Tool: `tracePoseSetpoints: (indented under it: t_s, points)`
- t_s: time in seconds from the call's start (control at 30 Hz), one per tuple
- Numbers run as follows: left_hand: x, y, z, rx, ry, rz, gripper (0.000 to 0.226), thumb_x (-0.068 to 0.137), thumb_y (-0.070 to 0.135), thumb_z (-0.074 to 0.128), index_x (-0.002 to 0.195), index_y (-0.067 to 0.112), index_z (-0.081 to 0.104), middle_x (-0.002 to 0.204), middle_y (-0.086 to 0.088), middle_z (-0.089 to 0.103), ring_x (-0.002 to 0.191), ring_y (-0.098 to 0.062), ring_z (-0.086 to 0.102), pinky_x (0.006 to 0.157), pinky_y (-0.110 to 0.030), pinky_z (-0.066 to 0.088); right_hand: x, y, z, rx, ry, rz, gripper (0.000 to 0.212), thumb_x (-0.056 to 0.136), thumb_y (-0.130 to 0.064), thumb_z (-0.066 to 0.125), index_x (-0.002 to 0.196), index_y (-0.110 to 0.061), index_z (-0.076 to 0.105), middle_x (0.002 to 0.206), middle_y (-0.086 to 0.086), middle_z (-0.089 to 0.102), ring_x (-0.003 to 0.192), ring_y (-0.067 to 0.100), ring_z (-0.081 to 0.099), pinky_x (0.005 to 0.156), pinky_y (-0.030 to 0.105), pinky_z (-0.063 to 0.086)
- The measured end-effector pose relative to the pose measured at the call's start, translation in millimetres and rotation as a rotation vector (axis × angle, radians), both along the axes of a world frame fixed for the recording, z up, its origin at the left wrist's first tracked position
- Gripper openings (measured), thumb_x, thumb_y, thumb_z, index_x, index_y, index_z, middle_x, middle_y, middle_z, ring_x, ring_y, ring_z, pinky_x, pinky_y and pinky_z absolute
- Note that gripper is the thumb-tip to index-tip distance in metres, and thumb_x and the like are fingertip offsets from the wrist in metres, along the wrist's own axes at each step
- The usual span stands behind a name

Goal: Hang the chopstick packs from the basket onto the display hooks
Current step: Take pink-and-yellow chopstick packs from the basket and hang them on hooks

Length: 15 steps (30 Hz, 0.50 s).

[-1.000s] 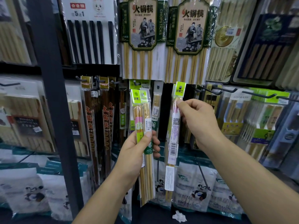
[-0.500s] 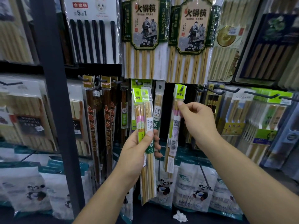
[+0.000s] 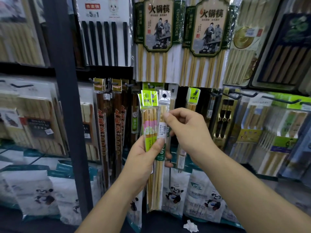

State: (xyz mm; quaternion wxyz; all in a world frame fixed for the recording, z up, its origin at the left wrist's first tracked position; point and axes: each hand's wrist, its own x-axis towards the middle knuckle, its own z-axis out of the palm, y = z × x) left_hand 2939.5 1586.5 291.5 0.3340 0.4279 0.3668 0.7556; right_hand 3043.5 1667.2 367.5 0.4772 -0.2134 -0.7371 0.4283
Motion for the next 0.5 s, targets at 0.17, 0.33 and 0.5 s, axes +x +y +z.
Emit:
tracePoseSetpoints:
  t_s: [0.17, 0.33, 0.5]
  points:
    - [-5.6, -3.2, 0.8, -0.014, -0.073, 0.025, 0.02, 0.093, 0.033, 0.062, 0.103, 0.021, 0.073, 0.09, -0.006, 0.076, 0.08, -0.026, 0.075, 0.061, -0.037, 0.063, -6.5, 4.9, 7.9, -0.029, 0.048, -0.089, 0.018, 0.095, -0.032, 0.068, 0.084, -0.02, 0.073, 0.064, -0.007, 0.06, 0.06, 0.005, 0.054, 0.057, 0.019, 0.048]
    - [-19.6, -2.5, -3.2, -0.071, -0.056, 0.203, 0.02, 0.092, 0.038, 0.061, 0.089, 0.022, 0.073, 0.079, 0.002, 0.07, 0.077, -0.015, 0.068, 0.072, -0.027, 0.056, -8.8, 11.6, 13.0, -0.075, 0.072, -0.151, 0.02, 0.096, -0.029, 0.068, 0.082, -0.016, 0.072, 0.066, 0.002, 0.056, 0.06, 0.01, 0.05, 0.053, 0.016, 0.044]
    - [-22.6, -4.2, -0.5, -0.071, -0.097, 0.142, 0.019, 0.087, 0.041, 0.064, 0.086, 0.025, 0.075, 0.076, -0.001, 0.065, 0.067, -0.016, 0.063, 0.06, -0.026, 0.056, -9.8, 14.6, 12.4, -0.091, 0.055, -0.154, 0.021, 0.095, -0.028, 0.069, 0.079, -0.015, 0.073, 0.06, -0.001, 0.054, 0.056, 0.009, 0.048, 0.051, 0.011, 0.044]
